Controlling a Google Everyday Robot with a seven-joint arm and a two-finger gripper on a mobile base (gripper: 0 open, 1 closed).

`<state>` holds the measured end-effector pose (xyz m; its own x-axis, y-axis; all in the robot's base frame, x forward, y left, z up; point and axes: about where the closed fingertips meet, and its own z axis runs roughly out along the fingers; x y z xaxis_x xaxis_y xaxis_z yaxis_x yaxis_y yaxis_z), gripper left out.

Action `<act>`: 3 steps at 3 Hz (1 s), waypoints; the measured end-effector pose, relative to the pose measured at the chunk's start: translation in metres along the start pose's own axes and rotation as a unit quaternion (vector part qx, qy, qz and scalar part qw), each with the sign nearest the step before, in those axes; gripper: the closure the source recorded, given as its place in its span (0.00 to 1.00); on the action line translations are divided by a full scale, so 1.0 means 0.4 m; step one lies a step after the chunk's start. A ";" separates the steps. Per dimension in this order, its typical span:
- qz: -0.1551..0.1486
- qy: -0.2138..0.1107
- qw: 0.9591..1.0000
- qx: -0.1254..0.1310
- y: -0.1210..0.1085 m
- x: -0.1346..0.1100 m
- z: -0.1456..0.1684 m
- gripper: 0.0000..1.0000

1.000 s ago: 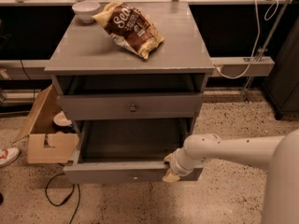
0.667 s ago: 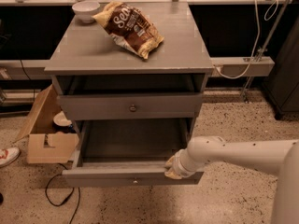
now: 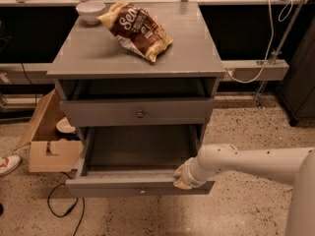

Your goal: Open middle drawer

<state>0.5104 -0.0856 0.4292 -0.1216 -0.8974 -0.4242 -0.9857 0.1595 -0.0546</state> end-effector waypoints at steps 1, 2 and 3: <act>0.000 0.000 1.000 0.000 0.000 0.000 0.000 0.28; 0.000 0.000 1.000 0.000 -0.001 -0.004 -0.009 0.04; -0.017 0.003 1.000 0.017 -0.008 -0.045 -0.055 0.00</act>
Offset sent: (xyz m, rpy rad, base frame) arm 0.0034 0.0143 0.0444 -0.0186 -0.0829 0.0351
